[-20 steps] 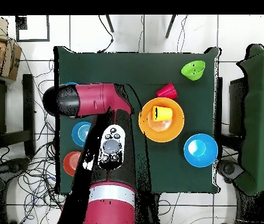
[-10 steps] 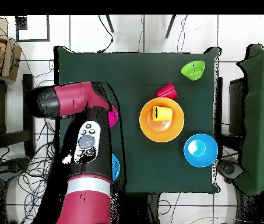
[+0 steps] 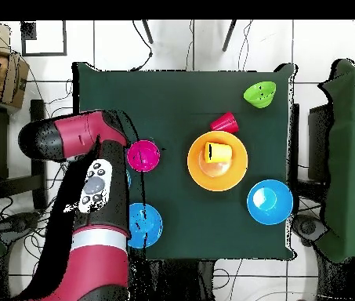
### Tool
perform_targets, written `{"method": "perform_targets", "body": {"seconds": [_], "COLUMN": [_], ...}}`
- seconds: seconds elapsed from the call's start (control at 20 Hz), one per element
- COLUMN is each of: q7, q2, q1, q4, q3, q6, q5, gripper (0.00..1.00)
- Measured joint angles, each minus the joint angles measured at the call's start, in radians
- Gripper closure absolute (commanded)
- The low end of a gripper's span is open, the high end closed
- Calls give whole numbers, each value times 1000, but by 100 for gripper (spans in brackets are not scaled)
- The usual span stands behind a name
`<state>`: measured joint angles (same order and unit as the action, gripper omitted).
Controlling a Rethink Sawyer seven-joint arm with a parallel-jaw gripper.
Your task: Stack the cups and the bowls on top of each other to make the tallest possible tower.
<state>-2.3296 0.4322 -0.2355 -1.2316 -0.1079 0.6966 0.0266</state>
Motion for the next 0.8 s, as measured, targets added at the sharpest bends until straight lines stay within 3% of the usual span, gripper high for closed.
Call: {"method": "perform_targets", "body": {"seconds": [0.45, 0.8], "q7": [0, 0], "q2": [-54, -98], "q1": [0, 5], "q4": [2, 3], "q3": [-10, -12], "q6": [-20, -107], "q5": [0, 0], "gripper": [0, 0]}}
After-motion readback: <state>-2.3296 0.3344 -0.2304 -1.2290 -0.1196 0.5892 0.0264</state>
